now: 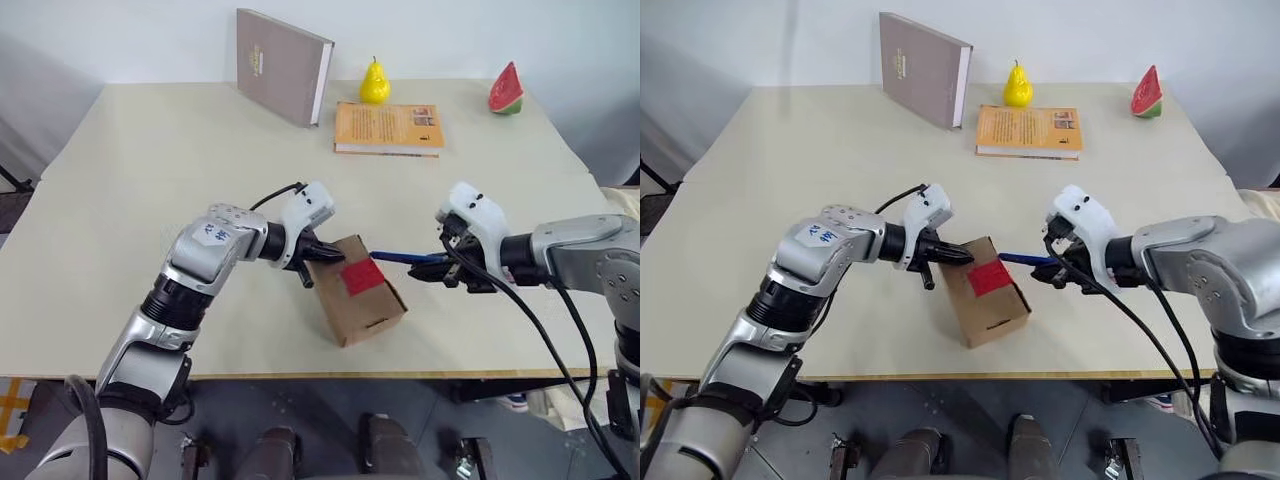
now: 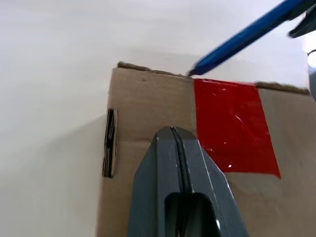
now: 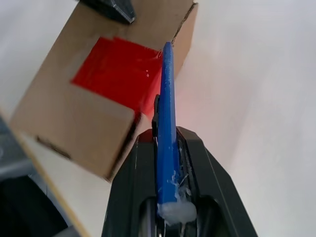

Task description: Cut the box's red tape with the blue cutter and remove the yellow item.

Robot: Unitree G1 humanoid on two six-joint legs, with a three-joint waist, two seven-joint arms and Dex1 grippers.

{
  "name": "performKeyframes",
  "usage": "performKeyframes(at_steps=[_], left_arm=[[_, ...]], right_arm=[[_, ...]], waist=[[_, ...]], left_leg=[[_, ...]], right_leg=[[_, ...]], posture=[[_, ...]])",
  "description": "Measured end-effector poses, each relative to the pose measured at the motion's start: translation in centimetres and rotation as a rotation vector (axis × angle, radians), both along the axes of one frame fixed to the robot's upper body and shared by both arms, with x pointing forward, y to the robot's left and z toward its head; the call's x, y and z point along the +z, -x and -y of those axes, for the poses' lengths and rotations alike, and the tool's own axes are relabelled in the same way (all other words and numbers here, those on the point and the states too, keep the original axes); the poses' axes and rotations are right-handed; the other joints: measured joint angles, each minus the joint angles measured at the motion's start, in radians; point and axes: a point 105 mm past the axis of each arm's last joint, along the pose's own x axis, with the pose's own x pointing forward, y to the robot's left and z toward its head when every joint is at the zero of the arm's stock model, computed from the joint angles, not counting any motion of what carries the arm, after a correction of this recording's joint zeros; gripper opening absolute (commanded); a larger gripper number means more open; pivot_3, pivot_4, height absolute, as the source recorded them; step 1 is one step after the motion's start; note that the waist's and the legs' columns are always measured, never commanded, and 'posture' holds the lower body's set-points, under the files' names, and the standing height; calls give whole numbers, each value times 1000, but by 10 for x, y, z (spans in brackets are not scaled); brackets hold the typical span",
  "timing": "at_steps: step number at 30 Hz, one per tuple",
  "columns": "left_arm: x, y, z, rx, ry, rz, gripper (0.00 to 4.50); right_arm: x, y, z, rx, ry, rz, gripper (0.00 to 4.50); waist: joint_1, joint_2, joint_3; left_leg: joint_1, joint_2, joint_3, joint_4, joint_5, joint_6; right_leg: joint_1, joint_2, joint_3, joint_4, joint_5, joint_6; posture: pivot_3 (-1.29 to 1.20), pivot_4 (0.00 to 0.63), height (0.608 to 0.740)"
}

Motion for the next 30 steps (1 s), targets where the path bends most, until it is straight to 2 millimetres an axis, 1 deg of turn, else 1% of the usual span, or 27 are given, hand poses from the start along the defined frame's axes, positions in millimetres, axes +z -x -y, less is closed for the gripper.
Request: performKeyframes(at_steps=[3,7,14,18,20,24,27,30], left_arm=[[0,2,-2,-2,-12,-1,0],[1,3,-4,5,-23,-1,0],[4,10,-4,-40,-81,20,0],[5,13,-8,-70,-124,24,0],[5,14,-8,-79,-132,24,0],[9,15,-8,-102,-152,26,0],[9,19,-9,-137,-166,13,0],[8,21,-9,-153,-169,9,0]], right_arm=[[0,8,1,16,-3,3,153],[-2,21,-6,72,-13,-14,153],[-2,15,-10,16,-36,21,153],[8,6,-4,-57,-54,66,153],[10,5,-4,-74,-57,73,153],[9,7,-4,-92,-64,69,153],[8,12,0,-132,-68,61,153],[7,17,-2,-172,-82,39,153]], waist=[[0,0,0],[-3,0,0],[-1,0,0],[-1,0,0],[0,0,0],[1,0,0],[5,0,1],[5,0,2]], left_leg=[[0,0,0,0,0,0],[0,0,0,0,0,0],[0,0,-1,0,0,0],[-1,0,-1,0,0,0],[-1,0,-1,0,0,0],[-1,0,-1,0,0,0],[-2,0,-1,-1,0,0],[-2,0,-1,-1,0,0]], right_leg=[[0,0,0,0,0,0],[0,0,0,0,0,0],[0,-1,0,-1,0,0],[0,-1,0,-1,0,0],[0,-1,0,-1,0,0],[0,-1,0,-1,0,0],[0,-1,-1,-3,0,0],[0,-1,-1,-5,0,0]], posture=[[0,150,740],[0,150,740],[0,150,740],[0,150,740],[0,150,740],[0,150,740],[0,150,740],[0,150,740]])
